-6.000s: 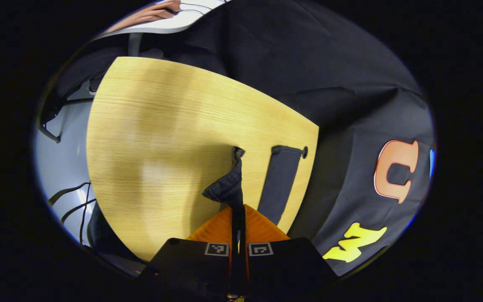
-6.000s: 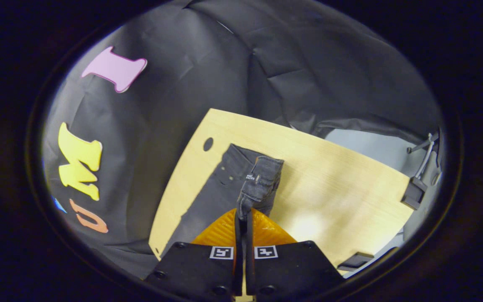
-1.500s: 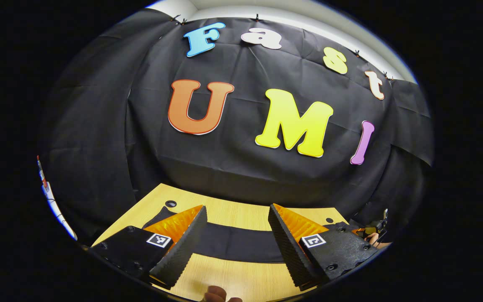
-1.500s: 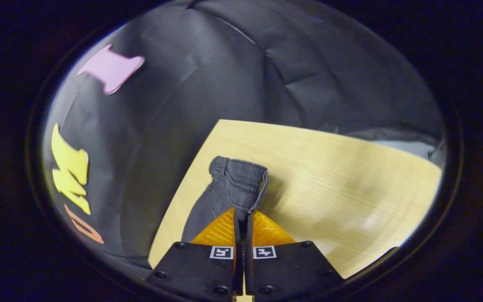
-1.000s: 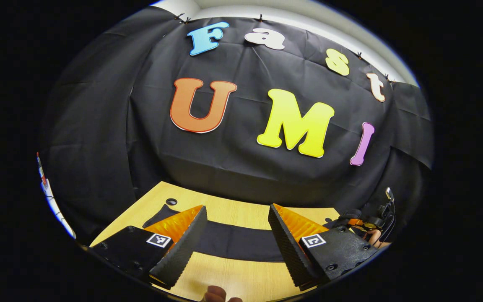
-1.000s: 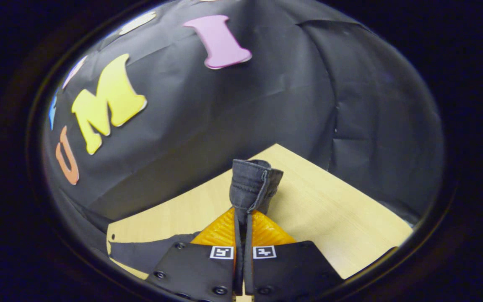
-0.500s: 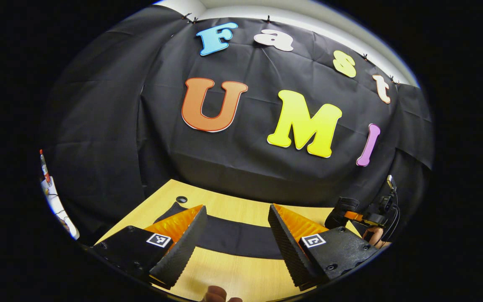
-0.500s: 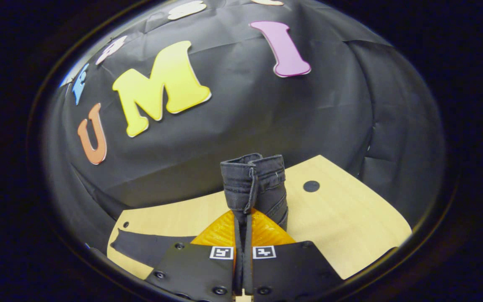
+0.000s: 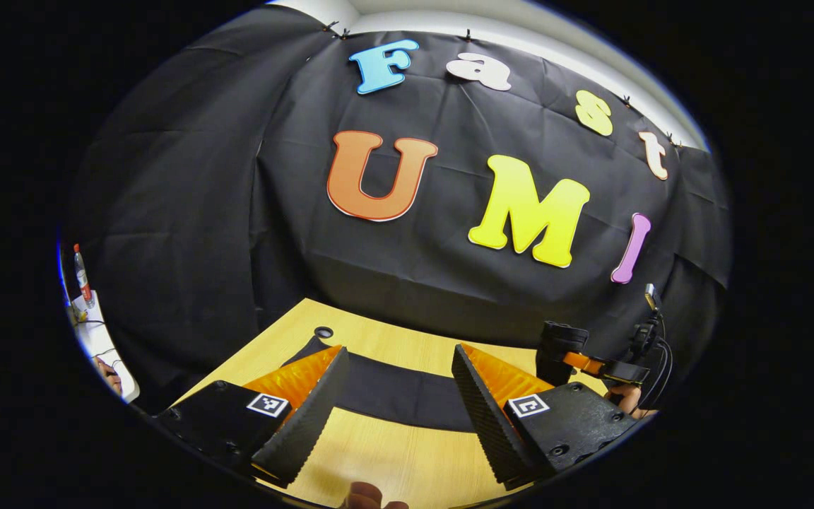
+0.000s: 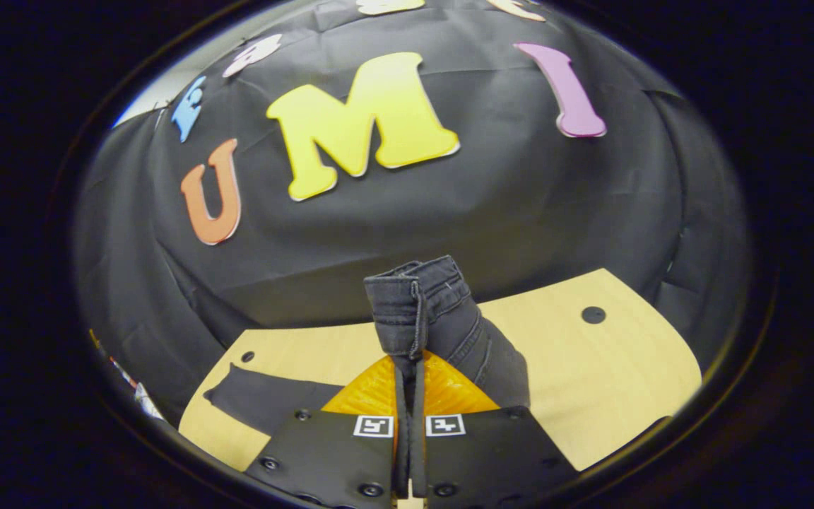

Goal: Grasp the waist and the cuffs of the jeans and fold them to make the two legs overlap; first hold the waist and fold one-third of the jeans toward the cuffs, then hold the cuffs and fold the remaining one-third in the same direction to finish folding.

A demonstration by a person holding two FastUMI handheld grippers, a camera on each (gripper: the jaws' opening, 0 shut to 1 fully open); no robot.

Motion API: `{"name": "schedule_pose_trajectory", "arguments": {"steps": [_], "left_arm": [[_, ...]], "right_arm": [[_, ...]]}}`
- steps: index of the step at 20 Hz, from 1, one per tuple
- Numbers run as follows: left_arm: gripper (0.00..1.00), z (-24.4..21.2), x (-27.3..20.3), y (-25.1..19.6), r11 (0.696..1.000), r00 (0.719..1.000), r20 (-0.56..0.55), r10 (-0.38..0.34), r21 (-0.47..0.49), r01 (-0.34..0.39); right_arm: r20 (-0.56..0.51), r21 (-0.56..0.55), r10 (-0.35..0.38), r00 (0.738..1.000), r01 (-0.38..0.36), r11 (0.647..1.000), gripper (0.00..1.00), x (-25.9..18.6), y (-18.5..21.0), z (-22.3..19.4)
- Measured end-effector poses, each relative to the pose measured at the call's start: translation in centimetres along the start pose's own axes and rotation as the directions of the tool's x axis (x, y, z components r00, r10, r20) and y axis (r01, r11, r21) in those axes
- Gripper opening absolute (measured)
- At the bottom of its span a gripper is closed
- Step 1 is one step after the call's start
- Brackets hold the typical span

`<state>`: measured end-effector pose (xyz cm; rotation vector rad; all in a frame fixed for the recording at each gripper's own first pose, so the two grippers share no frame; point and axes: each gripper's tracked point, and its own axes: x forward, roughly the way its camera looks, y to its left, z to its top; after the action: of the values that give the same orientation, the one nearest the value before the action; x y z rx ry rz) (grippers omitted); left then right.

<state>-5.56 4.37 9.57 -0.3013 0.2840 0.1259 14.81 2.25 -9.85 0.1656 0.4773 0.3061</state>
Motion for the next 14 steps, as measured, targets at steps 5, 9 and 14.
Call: {"name": "schedule_pose_trajectory", "arguments": {"steps": [5,9,14], "left_arm": [[0.97,1.4,-1.3,2.3,0.995,0.998,0.044,0.033,0.09,-0.037],[0.97,1.7,-2.3,4.3,0.993,0.998,0.045,0.041,0.112,-0.045],[0.97,2.2,-2.7,8.1,0.995,0.998,0.034,0.054,0.082,-0.057]], "right_arm": [[-0.047,-0.071,0.081,0.996,-0.084,0.994,0.02,0.9,5.9,-3.5],[-0.105,-0.098,0.108,0.989,-0.118,0.988,0.02,2.0,10.1,-7.3],[-0.212,-0.213,0.082,0.974,-0.128,0.969,0.02,4.3,12.9,-15.4]]}}
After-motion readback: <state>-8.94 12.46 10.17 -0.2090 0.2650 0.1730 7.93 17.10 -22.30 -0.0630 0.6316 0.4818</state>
